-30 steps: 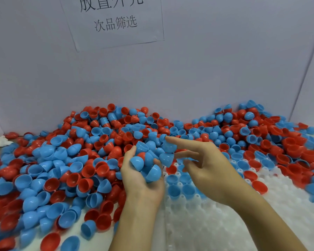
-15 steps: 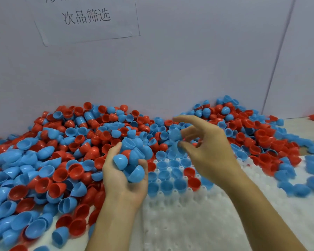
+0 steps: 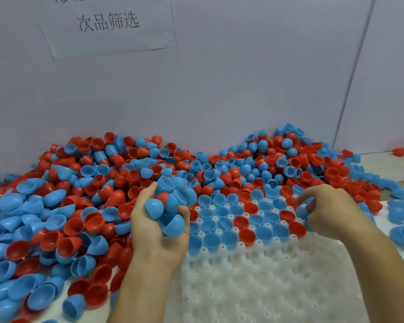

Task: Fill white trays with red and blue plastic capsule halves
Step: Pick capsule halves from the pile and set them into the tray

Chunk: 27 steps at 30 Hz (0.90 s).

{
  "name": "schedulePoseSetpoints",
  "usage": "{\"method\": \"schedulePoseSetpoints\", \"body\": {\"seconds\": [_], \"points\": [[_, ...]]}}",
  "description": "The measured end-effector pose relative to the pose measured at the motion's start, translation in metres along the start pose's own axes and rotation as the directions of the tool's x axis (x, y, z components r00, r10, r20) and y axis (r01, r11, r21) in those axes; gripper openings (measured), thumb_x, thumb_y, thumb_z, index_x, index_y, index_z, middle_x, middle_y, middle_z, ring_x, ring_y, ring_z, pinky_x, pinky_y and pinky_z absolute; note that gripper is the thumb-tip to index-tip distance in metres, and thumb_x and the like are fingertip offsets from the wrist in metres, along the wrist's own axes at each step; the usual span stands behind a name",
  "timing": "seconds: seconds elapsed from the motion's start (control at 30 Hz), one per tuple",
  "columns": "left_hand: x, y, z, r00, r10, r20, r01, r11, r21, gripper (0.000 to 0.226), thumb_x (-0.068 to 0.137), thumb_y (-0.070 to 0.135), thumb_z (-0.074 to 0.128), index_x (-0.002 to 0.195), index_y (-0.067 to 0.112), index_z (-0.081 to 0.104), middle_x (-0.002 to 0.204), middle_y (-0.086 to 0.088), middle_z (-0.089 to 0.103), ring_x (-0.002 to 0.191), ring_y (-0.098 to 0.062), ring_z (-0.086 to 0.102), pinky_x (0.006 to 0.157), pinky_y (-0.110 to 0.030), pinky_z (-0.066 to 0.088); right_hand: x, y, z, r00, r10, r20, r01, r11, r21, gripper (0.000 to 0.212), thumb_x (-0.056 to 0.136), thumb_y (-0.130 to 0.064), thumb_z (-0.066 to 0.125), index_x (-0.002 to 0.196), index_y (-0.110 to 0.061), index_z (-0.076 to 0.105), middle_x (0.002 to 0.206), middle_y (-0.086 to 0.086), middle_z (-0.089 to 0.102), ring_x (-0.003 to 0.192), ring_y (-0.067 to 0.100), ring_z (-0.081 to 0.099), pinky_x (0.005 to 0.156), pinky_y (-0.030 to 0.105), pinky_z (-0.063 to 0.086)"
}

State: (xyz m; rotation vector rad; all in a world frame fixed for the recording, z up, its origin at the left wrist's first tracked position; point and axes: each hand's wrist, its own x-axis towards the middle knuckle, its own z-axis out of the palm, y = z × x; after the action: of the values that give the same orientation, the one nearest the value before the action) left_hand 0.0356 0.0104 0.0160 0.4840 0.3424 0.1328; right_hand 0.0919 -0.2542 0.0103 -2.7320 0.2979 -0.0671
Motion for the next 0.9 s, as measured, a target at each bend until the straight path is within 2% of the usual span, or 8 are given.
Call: {"method": "schedulePoseSetpoints", "body": {"seconds": [0.3,0.5,0.57,0.63,0.7,0.8,0.87,0.9], "points": [[0.001,-0.001,0.0,1.0,-0.004,-0.014,0.004,1.0,-0.02,0.02,0.09,0.03,0.067,0.095,0.011,0.069,0.081,-0.005,0.065,0.062,-0.011,0.056,0.044,-0.017,0.049,-0.001,-0.001,-0.008,0.997,-0.033,0.064,0.033,0.999,0.005,0.051,0.081,0.014,0.063,0.119,-0.018,0.072,0.114,0.004,0.072,0.098,0.022,0.067,0.086,0.038,0.06],[0.003,-0.002,-0.002,1.0,-0.006,-0.006,0.006,1.0,-0.027,0.02,0.091,0.03,0.067,0.092,0.01,0.069,0.077,-0.005,0.065,0.057,-0.01,0.057,0.042,-0.018,0.048,-0.001,-0.001,-0.008,0.996,-0.026,0.085,0.022,0.998,0.055,0.044,0.081,0.011,0.072,0.112,-0.021,0.074,0.104,0.002,0.073,0.087,0.017,0.066,0.07,0.029,0.06],[0.005,-0.003,-0.002,1.0,0.014,-0.004,-0.014,1.0,-0.001,0.021,0.091,0.029,0.066,0.085,0.01,0.071,0.072,-0.005,0.066,0.053,-0.011,0.058,0.042,-0.019,0.048,-0.001,0.0,-0.012,0.997,-0.062,0.047,0.06,0.997,0.051,0.039,0.083,0.004,0.074,0.11,-0.024,0.073,0.098,-0.002,0.07,0.084,0.014,0.064,0.07,0.029,0.059],[0.006,-0.005,-0.001,0.998,0.064,-0.017,-0.063,0.996,0.065,0.029,0.091,0.029,0.066,0.071,0.012,0.076,0.068,-0.005,0.066,0.05,-0.011,0.059,0.041,-0.019,0.047,-0.005,-0.008,-0.018,0.982,-0.181,-0.059,0.185,0.979,0.085,0.026,0.088,-0.01,0.073,0.105,-0.029,0.073,0.089,-0.009,0.066,0.078,0.004,0.061,0.069,0.026,0.057],[0.007,-0.008,0.001,0.991,0.128,-0.034,-0.12,0.976,0.18,0.03,0.09,0.031,0.067,0.066,0.016,0.076,0.063,-0.002,0.065,0.047,-0.009,0.057,0.041,-0.02,0.046,-0.022,-0.033,-0.023,0.927,-0.359,-0.113,0.376,0.889,0.262,0.013,0.089,-0.028,0.07,0.093,-0.041,0.069,0.083,-0.019,0.068,0.073,0.0,0.064,0.065,0.015,0.054],[0.008,-0.012,0.0,0.983,0.185,-0.019,-0.169,0.931,0.324,0.021,0.087,0.035,0.069,0.087,0.014,0.072,0.071,-0.004,0.068,0.055,-0.014,0.063,0.049,-0.026,0.054,-0.06,-0.086,-0.022,0.771,-0.636,-0.04,0.545,0.626,0.557,0.009,0.085,-0.046,0.062,0.09,-0.045,0.069,0.085,-0.025,0.072,0.081,-0.006,0.068,0.069,0.008,0.054],[0.008,-0.013,-0.002,0.988,0.156,0.001,-0.146,0.918,0.369,0.033,0.085,0.04,0.07,0.105,0.015,0.073,0.094,-0.01,0.075,0.079,-0.026,0.074,0.072,-0.04,0.063,-0.079,-0.111,-0.011,0.666,-0.746,0.035,0.595,0.558,0.578,0.01,0.089,-0.043,0.064,0.089,-0.039,0.073,0.087,-0.023,0.072,0.083,-0.004,0.068,0.077,0.011,0.054],[0.007,-0.012,-0.003,0.99,0.14,-0.001,-0.129,0.917,0.377,0.04,0.084,0.043,0.069,0.113,0.015,0.071,0.101,-0.011,0.075,0.087,-0.031,0.075,0.076,-0.044,0.062,-0.084,-0.118,-0.005,0.641,-0.764,0.068,0.617,0.566,0.546,0.01,0.09,-0.04,0.066,0.086,-0.036,0.074,0.085,-0.021,0.072,0.082,-0.003,0.068,0.077,0.014,0.055]]}}
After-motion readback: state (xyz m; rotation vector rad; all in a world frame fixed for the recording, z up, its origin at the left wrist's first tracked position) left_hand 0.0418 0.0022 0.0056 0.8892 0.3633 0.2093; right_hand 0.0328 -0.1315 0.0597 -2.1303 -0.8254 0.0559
